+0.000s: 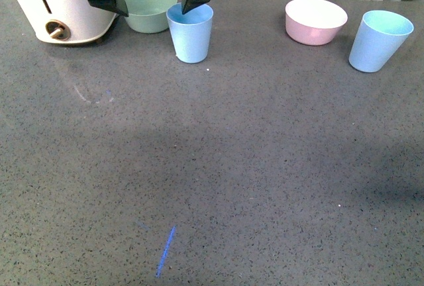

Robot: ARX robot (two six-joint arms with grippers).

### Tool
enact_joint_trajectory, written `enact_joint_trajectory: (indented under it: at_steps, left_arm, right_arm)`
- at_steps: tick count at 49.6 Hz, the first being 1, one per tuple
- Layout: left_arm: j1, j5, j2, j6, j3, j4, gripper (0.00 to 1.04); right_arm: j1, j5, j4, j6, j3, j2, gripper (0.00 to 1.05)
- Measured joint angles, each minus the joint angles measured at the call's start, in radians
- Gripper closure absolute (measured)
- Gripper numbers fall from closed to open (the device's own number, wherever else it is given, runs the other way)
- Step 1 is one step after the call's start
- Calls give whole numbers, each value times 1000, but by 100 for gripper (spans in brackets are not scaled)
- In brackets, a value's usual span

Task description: Stack blue cups with both arms

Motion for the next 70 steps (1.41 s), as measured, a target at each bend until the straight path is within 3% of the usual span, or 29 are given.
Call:
enact_joint_trajectory:
  at_steps: [16, 31, 42, 61, 70]
  left_arm:
    - [-6, -1, 66, -20, 65, -50, 9]
    - [-13, 32, 222, -49, 335, -193, 64]
    - [-35, 27, 193, -81, 294, -179, 103]
    - [-127, 80, -85, -158, -45, -85, 103]
    - [-198, 116, -113, -184, -82, -74, 103]
  right_arm:
    - [0, 0, 0, 0, 0, 0, 9]
    - [0, 0, 0, 0, 0, 0, 9]
    - [0, 0, 0, 0, 0, 0, 9]
    - [0, 0, 0, 0, 0, 0, 9]
    - [0, 0, 0, 0, 0, 0, 9]
